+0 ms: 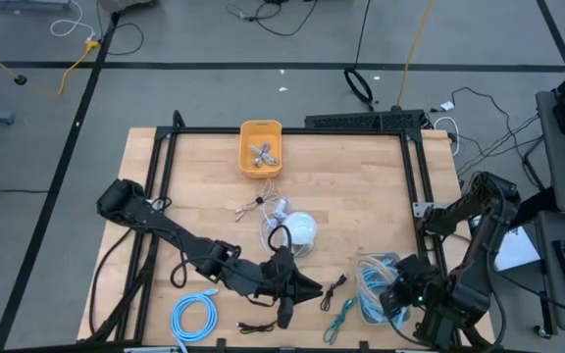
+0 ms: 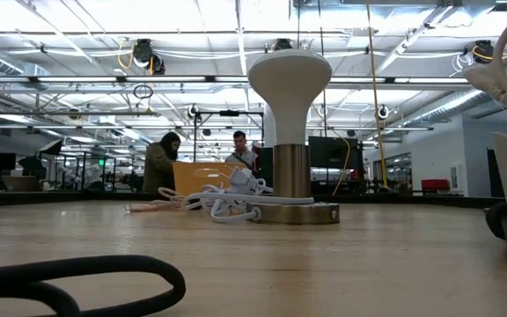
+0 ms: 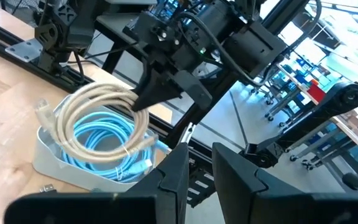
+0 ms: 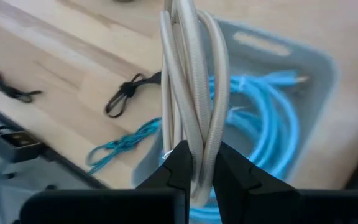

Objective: Pick & Place USB Port
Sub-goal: Put the brown HDMI cable into the gray bin

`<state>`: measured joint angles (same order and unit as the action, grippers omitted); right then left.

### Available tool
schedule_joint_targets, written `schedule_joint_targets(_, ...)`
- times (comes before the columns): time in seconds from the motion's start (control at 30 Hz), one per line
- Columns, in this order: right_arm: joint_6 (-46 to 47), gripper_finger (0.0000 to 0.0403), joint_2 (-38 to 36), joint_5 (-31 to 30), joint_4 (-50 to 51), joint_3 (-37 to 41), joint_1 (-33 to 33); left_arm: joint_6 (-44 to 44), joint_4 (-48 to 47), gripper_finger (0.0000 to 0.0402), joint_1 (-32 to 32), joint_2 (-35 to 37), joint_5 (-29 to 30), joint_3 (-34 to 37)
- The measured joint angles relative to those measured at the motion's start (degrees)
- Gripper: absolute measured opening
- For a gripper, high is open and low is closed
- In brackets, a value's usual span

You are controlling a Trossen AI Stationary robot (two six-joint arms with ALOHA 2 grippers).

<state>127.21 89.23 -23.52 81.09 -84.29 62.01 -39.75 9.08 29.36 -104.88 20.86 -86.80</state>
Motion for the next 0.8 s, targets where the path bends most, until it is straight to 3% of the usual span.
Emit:
schedule_joint_targets(0.13,0.3,0.0030,0.0,0.2,-0.2,0.0,0.9,0.0,0.0,0.0074,0.0,0.0,0.2,0.0)
schedule_joint_targets(0.27,-0.3,0.0030,0.0,-4.6,-5.1,0.0,0.8,-0.1,0.0,0.0074,-0.1,0.0,0.2,0.0)
schedule_joint_targets(0.47,-5.2,0.0030,-3.2,-30.3,-18.6,0.0,2.8,-0.8,0.1,0.0074,-0.5,0.0,0.2,0.0)
schedule_joint_targets(0.63,-6.7,0.0030,-8.7,-50.6,-19.1,-0.1,5.3,-1.8,0.2,0.0074,-0.6,0.0,0.2,0.0)
schedule_joint_targets(0.7,-5.8,0.0030,-11.0,-51.5,-18.2,-0.1,5.6,-2.6,0.2,0.0074,-0.6,0.0,0.2,0.0)
schedule_joint_targets(0.8,-4.2,0.0030,-11.3,-48.0,-17.0,-0.2,5.7,-3.0,0.3,0.0074,-0.4,0.0,0.2,0.0)
